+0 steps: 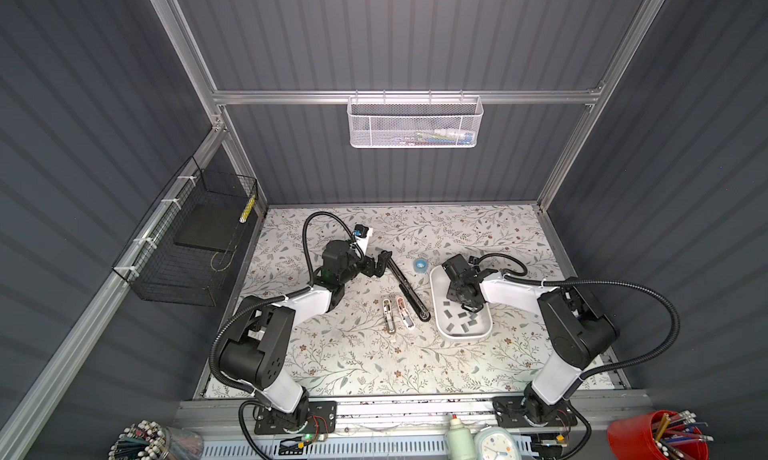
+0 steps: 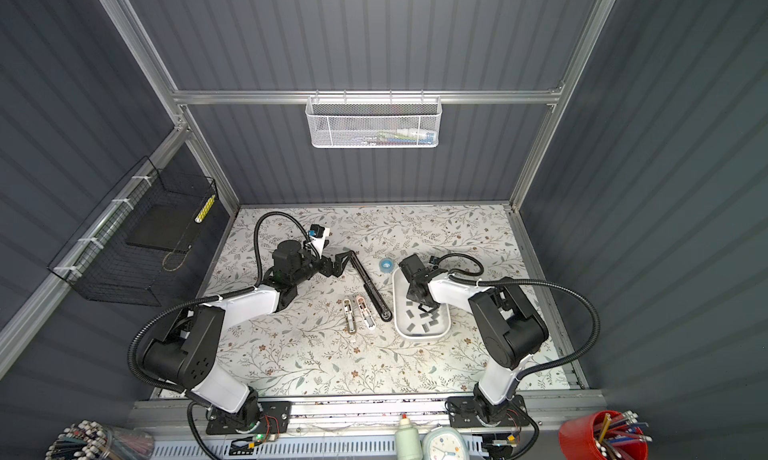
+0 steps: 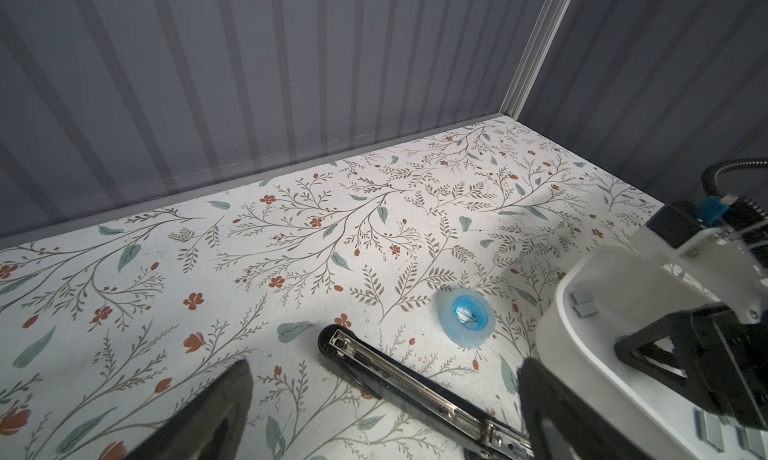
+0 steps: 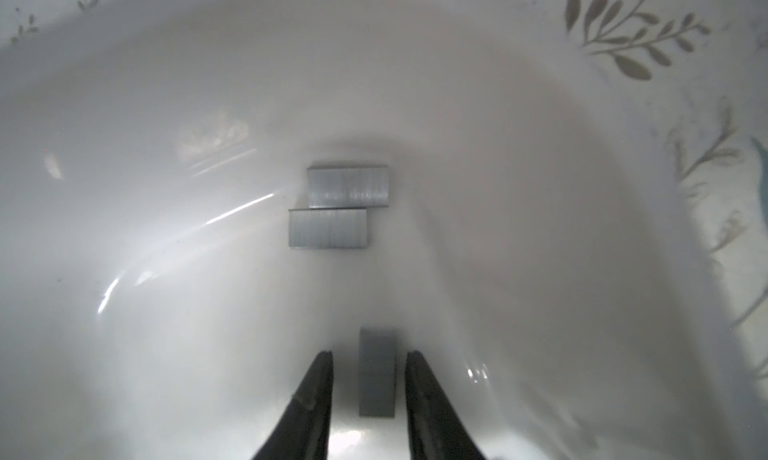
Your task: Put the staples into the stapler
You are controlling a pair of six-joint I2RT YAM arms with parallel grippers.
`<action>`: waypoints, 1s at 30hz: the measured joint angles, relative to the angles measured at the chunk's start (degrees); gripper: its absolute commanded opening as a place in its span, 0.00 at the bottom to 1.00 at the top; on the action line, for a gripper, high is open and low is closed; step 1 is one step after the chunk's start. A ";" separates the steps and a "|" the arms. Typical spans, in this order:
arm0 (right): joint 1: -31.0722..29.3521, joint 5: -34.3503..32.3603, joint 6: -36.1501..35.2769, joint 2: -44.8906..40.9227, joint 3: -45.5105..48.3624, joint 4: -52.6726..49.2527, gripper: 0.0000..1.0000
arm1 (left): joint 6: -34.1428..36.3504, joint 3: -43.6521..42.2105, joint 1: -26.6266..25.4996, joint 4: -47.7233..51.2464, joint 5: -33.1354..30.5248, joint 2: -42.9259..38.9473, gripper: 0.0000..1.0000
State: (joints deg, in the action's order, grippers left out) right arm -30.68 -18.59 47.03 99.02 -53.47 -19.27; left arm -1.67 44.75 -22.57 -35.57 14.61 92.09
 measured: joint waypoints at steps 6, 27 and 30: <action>0.68 0.02 -1.03 -0.02 0.00 -0.02 0.33 | 0.00 0.00 0.00 0.00 0.24 0.00 1.00; 1.18 0.37 -3.15 2.12 -1.88 0.85 0.29 | 0.00 0.20 0.00 0.02 0.48 0.00 1.00; 1.27 0.33 -3.32 2.49 -2.21 1.16 0.28 | 0.00 0.20 0.00 0.04 0.48 0.00 1.00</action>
State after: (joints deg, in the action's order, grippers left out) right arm -29.41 -18.26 43.70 101.51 -55.68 -18.11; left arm -1.67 44.95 -22.57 -35.53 15.09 92.09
